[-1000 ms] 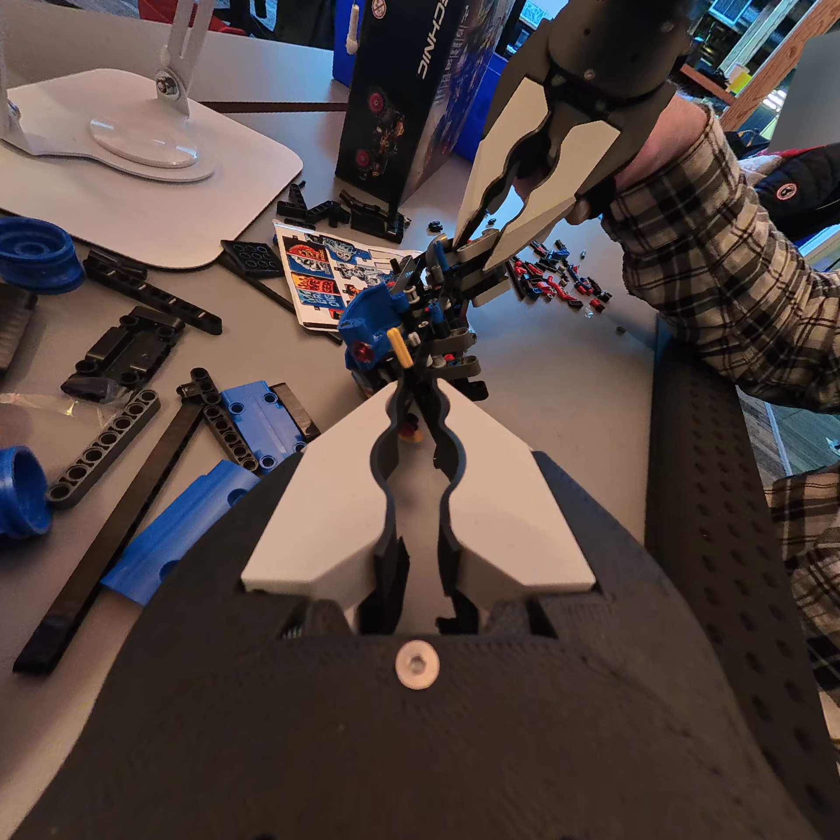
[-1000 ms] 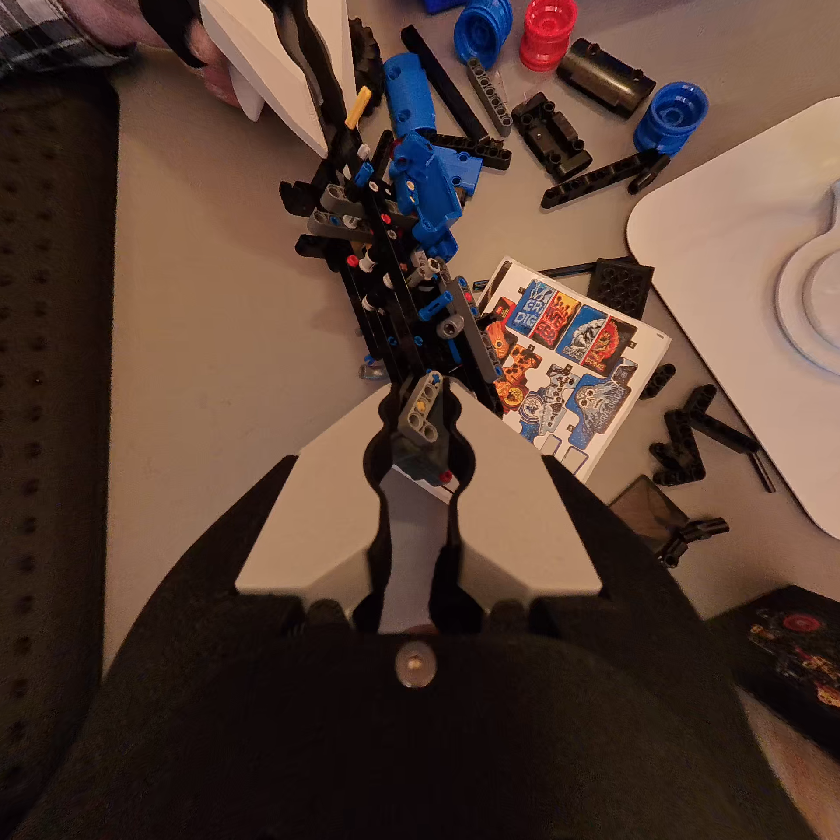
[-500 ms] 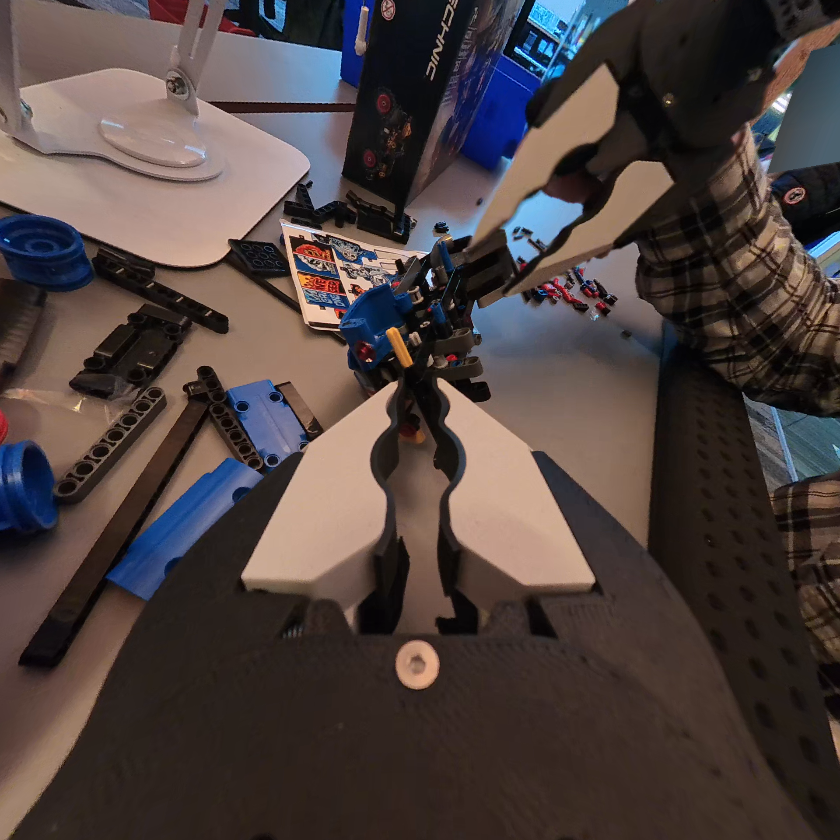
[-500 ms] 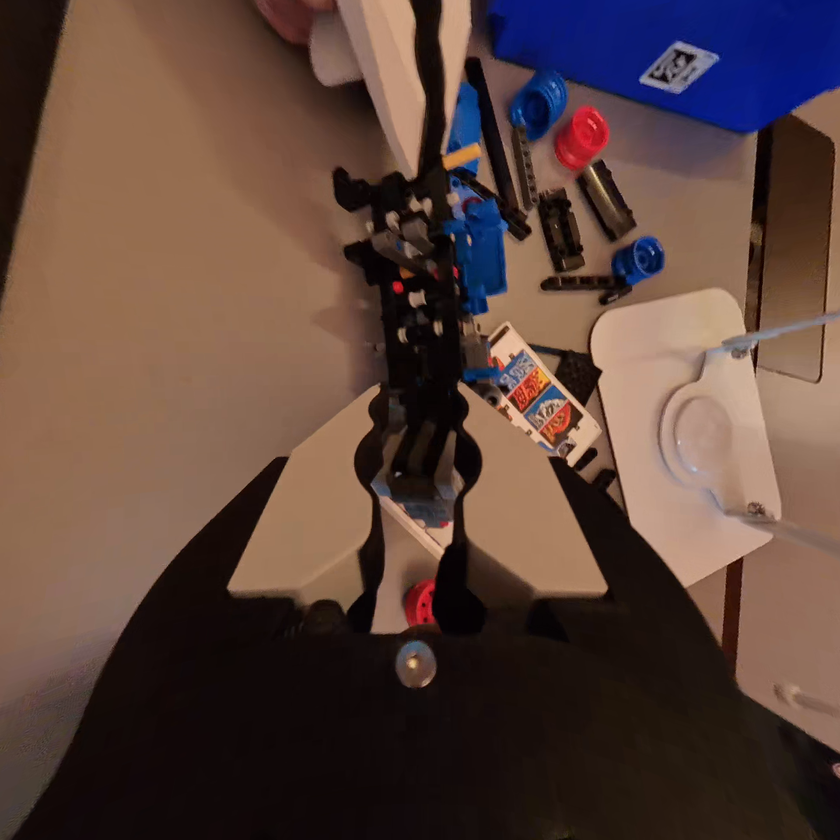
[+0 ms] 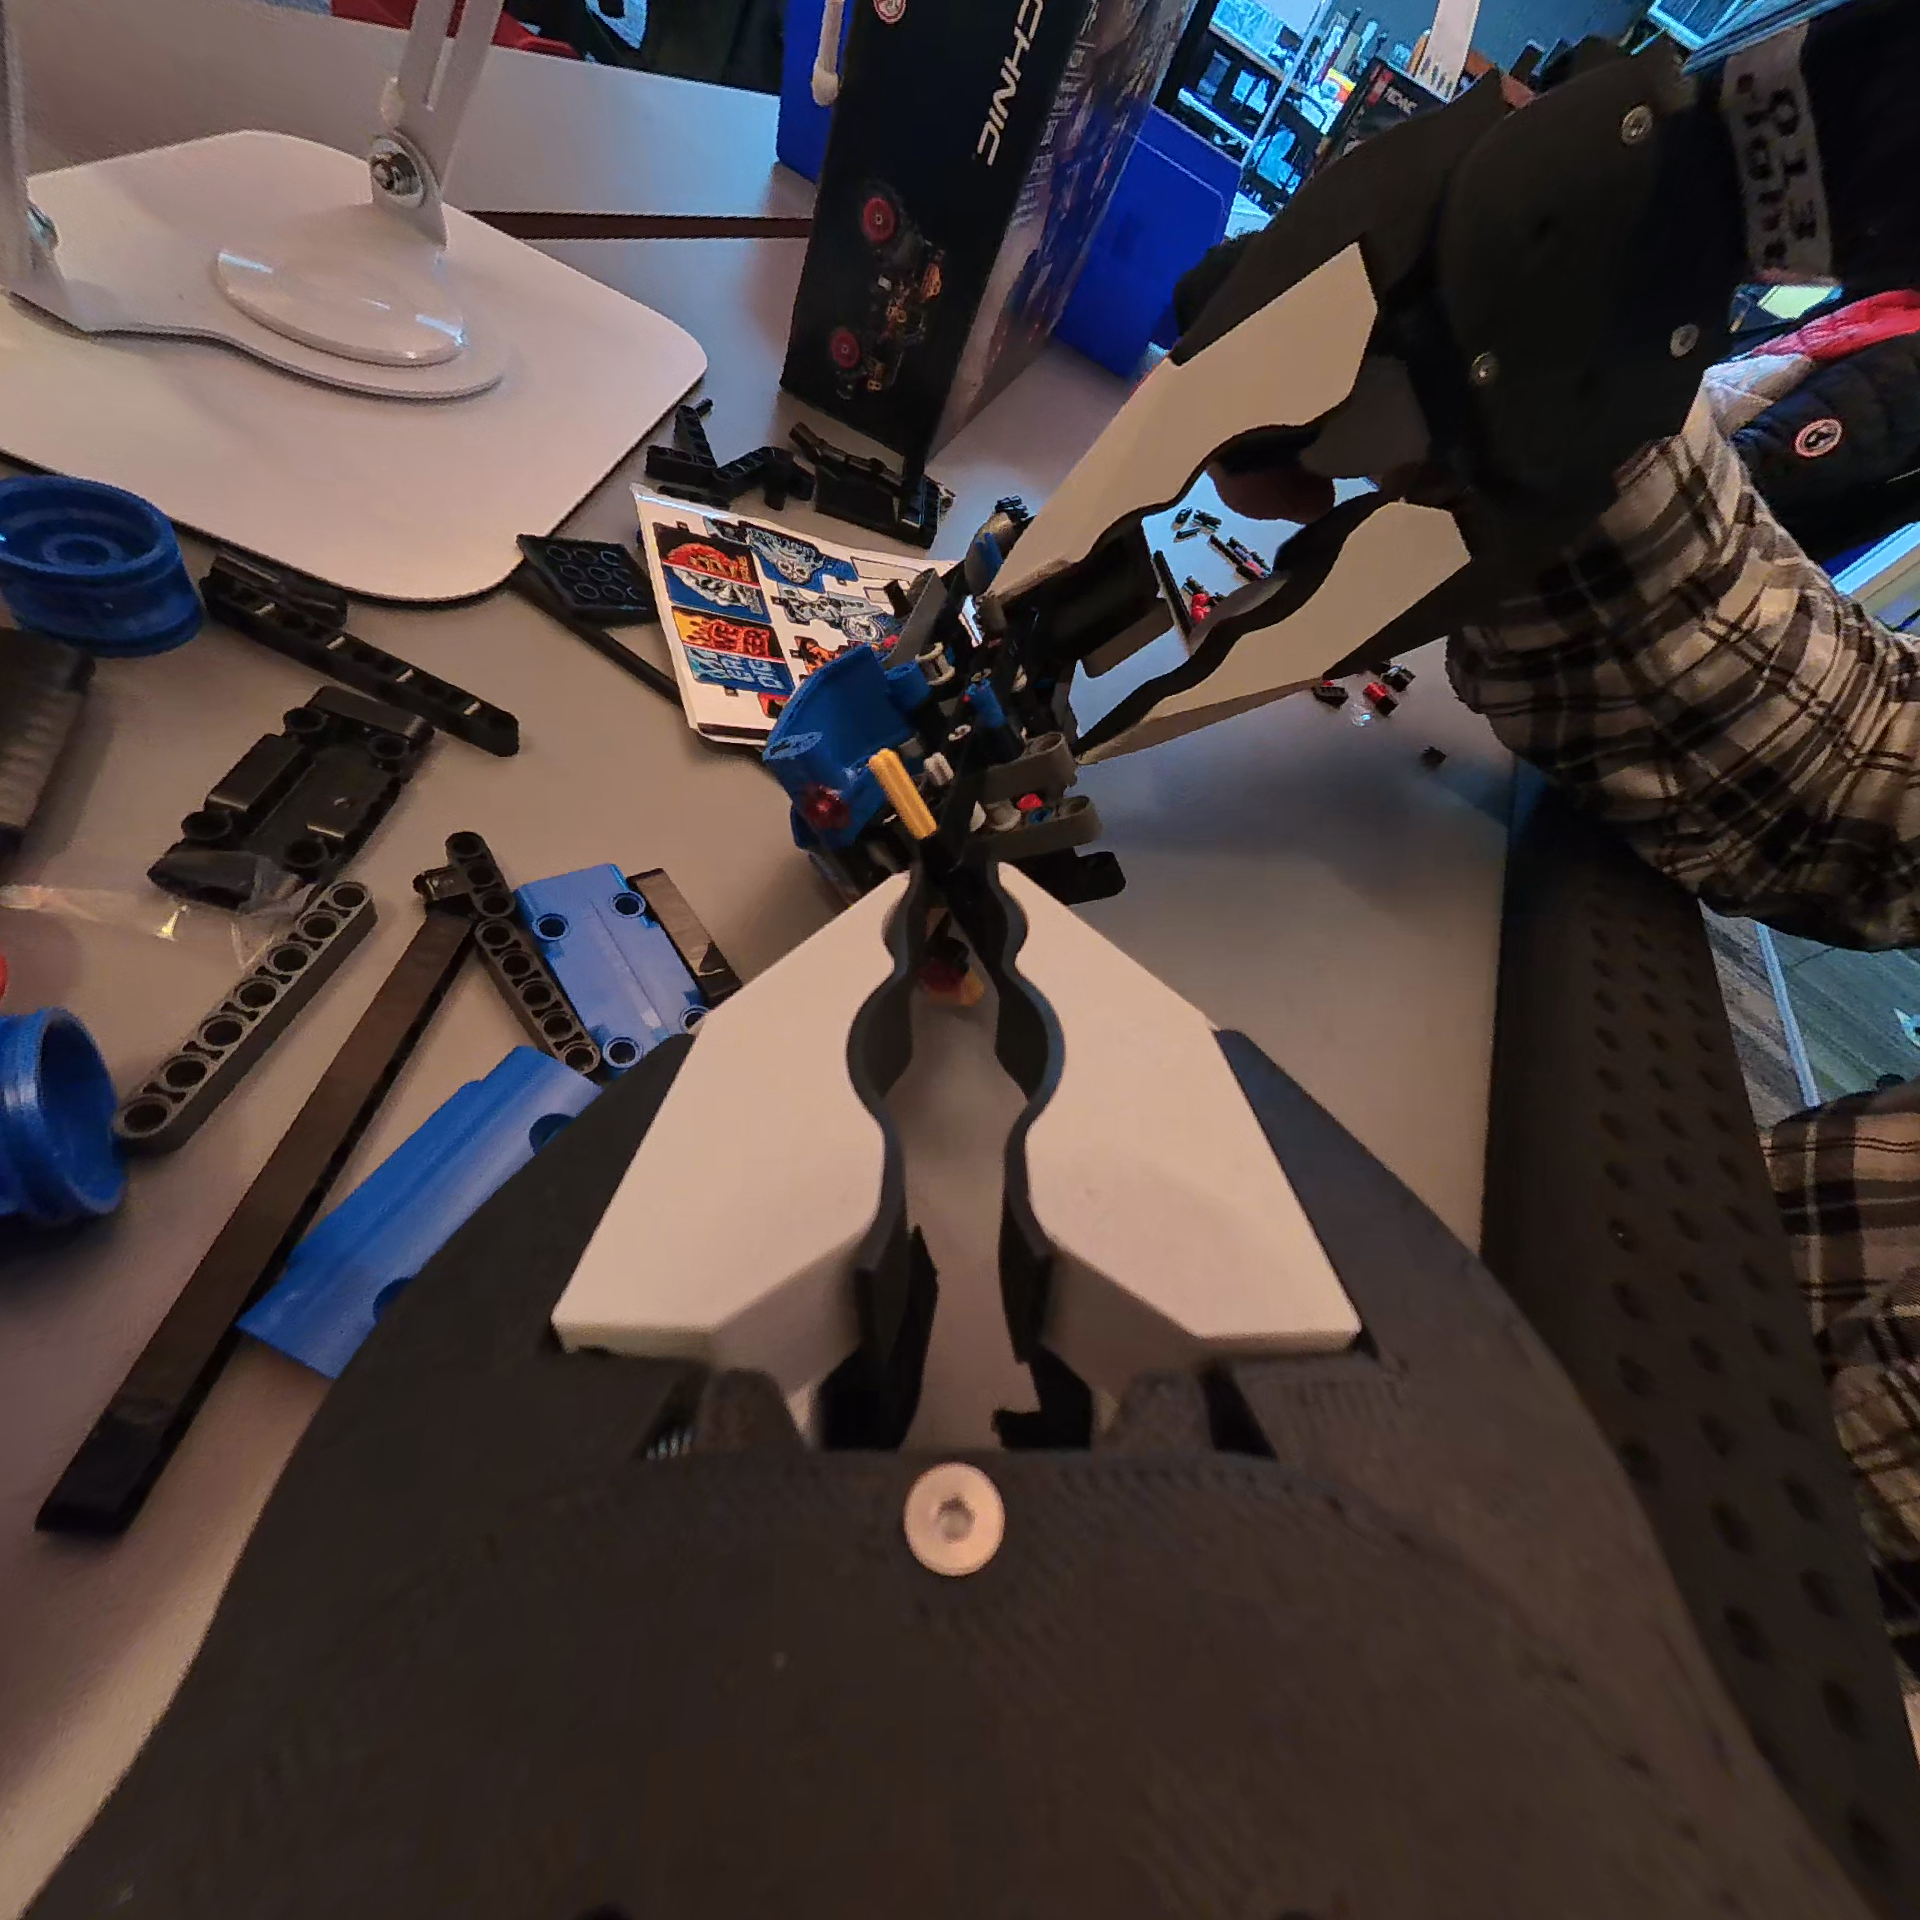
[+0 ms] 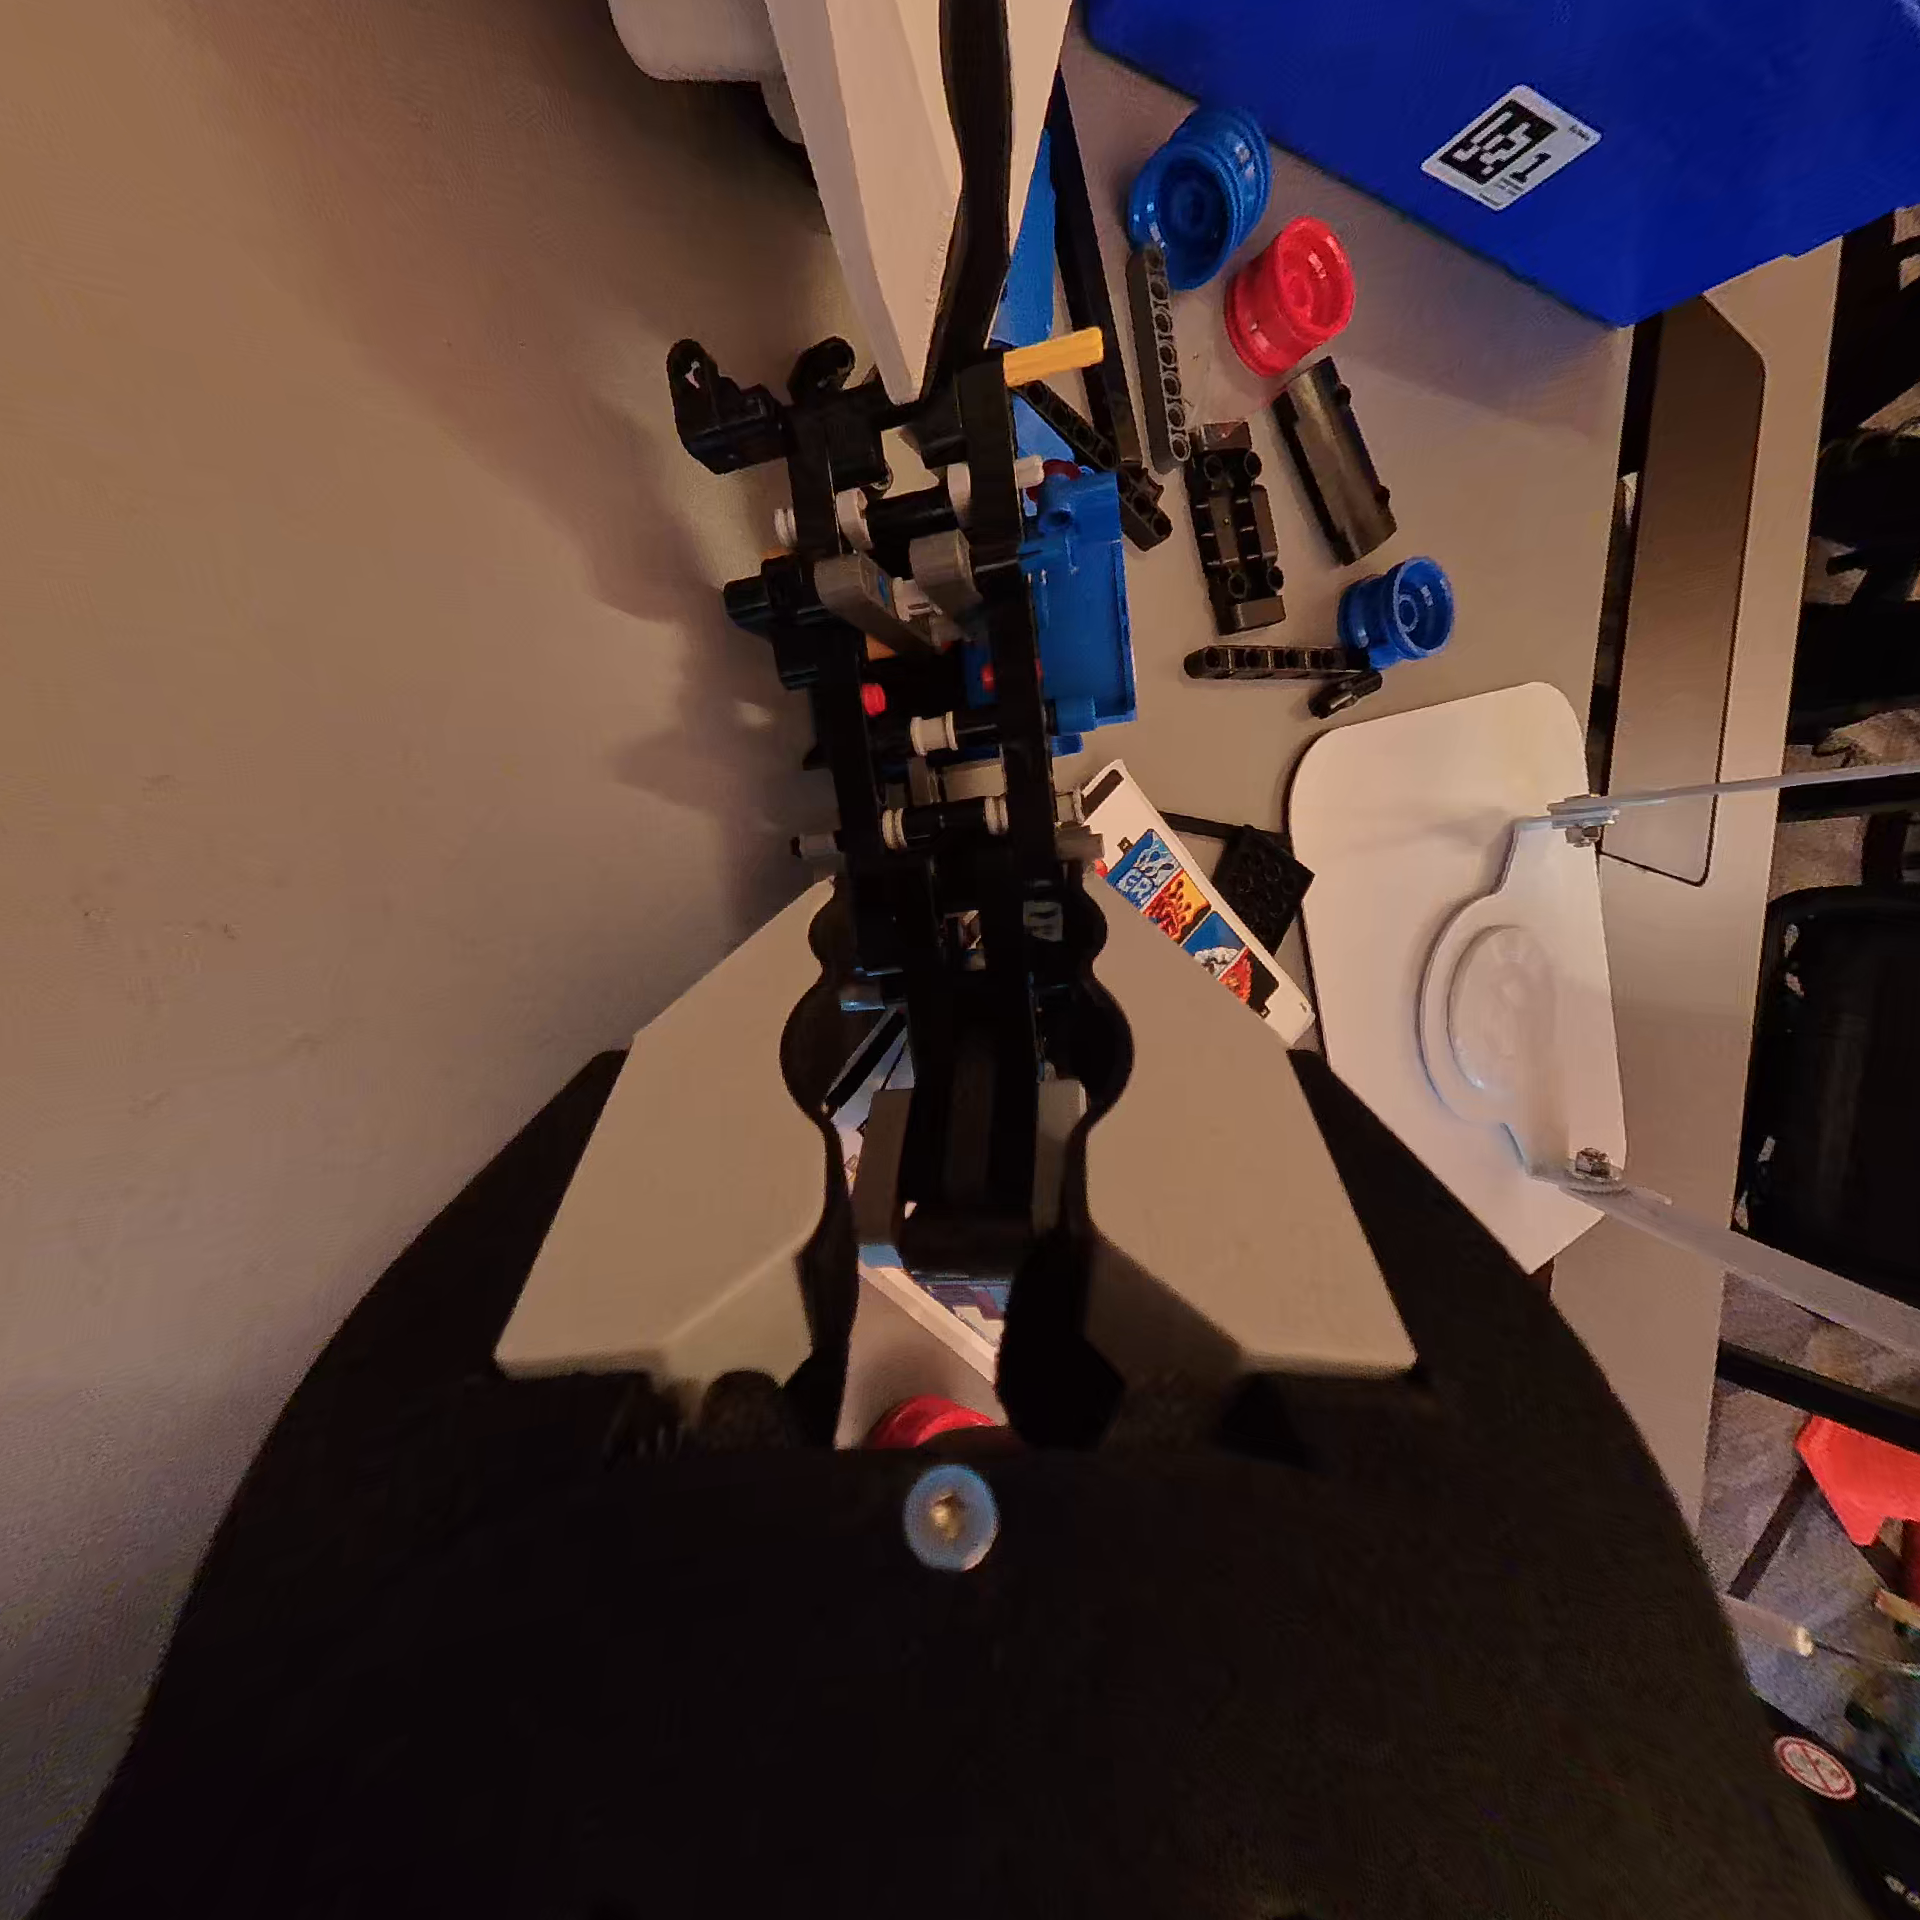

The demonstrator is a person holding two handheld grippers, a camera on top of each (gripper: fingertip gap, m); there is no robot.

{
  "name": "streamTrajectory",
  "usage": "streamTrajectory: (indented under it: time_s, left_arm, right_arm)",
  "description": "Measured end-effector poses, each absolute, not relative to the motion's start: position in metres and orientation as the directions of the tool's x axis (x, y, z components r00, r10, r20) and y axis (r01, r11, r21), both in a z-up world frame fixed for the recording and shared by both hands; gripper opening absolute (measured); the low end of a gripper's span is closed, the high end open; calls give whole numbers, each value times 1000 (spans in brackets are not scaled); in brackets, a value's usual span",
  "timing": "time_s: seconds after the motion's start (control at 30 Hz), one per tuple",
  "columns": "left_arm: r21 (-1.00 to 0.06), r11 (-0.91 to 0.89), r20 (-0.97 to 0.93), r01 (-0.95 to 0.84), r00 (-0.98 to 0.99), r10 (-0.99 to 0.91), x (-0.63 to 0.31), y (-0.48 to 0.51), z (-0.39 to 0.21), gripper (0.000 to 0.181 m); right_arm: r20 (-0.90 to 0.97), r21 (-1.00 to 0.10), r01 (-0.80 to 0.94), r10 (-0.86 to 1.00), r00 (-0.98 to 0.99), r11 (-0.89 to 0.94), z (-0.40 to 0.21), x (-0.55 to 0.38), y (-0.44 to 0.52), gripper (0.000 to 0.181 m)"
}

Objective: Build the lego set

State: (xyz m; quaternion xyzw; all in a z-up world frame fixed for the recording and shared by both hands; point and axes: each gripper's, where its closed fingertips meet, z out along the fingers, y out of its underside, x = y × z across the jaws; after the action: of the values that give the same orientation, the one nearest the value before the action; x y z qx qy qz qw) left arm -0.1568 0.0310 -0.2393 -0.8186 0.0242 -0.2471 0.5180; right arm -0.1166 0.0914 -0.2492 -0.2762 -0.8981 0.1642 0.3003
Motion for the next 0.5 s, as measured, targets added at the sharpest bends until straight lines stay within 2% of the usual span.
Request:
streamTrajectory:
  time_s: [0.2, 0.23, 0.27, 0.5]
  left_arm:
    - [-861, -461, 378, 214, 876, -299, -156, 31, -239, 8]
    - [-862, -460, 377, 212, 875, -304, -156, 31, -239, 8]
    - [-867, -452, 379, 212, 869, -320, -153, 31, -237, 6]
    - [-869, -455, 365, 194, 872, -326, -151, 31, -238, 6]
  right_arm:
    - [432, -481, 386, 596, -677, 787, -249, -116, 91, 37]
    - [437, -491, 380, 599, -671, 784, -245, -116, 92, 21]
    - [421, -494, 381, 598, -682, 782, -243, -113, 92, 16]
    - [395, -517, 392, 618, -679, 761, -243, -112, 93, 17]
